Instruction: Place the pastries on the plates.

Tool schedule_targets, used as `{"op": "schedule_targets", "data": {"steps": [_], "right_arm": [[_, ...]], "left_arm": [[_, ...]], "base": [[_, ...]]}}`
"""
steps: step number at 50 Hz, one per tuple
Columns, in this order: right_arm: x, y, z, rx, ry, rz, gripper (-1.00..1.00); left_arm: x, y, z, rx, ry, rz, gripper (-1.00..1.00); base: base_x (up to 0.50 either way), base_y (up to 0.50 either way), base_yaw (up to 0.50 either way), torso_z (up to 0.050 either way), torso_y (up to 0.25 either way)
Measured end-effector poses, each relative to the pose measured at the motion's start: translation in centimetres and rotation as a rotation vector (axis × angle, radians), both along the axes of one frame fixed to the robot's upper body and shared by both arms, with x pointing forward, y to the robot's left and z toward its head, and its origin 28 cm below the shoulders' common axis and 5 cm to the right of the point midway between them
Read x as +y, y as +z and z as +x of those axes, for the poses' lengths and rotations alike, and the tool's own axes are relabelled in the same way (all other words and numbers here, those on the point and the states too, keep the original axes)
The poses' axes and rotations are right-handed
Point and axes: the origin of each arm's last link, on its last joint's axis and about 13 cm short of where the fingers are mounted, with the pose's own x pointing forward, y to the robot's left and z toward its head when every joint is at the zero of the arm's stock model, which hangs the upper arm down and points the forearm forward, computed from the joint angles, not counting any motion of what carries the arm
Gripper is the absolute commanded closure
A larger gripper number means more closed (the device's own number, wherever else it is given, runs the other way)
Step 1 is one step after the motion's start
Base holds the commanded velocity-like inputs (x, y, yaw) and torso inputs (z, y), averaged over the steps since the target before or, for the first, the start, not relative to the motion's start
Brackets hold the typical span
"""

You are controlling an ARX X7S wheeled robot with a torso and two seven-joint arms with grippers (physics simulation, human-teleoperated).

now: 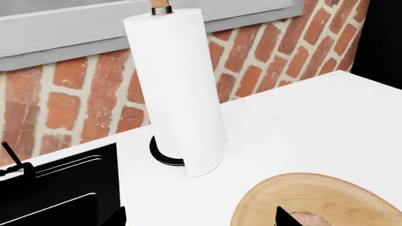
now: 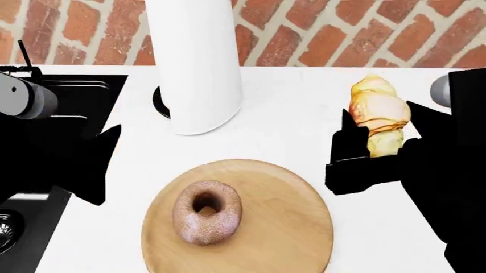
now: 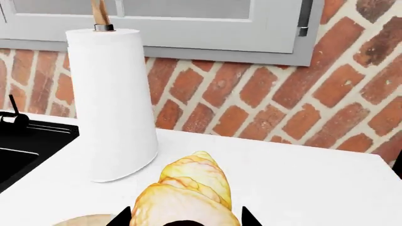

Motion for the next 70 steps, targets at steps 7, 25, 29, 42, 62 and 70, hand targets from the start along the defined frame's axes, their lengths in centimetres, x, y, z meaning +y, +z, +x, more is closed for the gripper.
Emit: {"op": "schedule_targets", "data": {"steps": [7, 25, 29, 42, 62, 70], "right_arm": [[-0.3, 0.0, -1.0, -0.001, -0.009, -0.009, 1.0], [-0.5, -0.4, -2.0, -0.018, -0.014, -0.038, 1.0], [-0.4, -0.7, -2.1, -0.016, -0.011, -0.041, 1.0], [-0.4, -1.1, -2.3, -0.011, -0.013, -0.042, 1.0], [-0.5, -1.8, -2.5, -0.012, -0.018, -0.058, 1.0], [-0.6, -2.1, -2.4, -0.005, -0.015, -0.061, 1.0]], "left_arm": [[0.8, 0.3, -0.4, -0.011, 0.027, -0.014, -1.0], [2.0, -0.2, -0.8, -0.011, 0.067, -0.039, -1.0], [2.2, -0.3, -0.8, -0.01, 0.074, -0.043, -1.0], [2.4, -0.8, -0.8, -0.001, 0.084, -0.047, -1.0], [2.4, -1.3, -0.6, 0.002, 0.093, -0.055, -1.0], [2.5, -1.5, -0.6, 0.004, 0.099, -0.057, -1.0]], "base": [[-0.5, 0.0, 0.0, 0.0, 0.0], [-0.39, 0.35, 0.0, 0.0, 0.0], [-0.28, 0.5, 0.0, 0.0, 0.0], [-0.28, 0.5, 0.0, 0.0, 0.0], [-0.05, 0.5, 0.0, 0.0, 0.0], [0.0, 0.5, 0.0, 0.0, 0.0]]}}
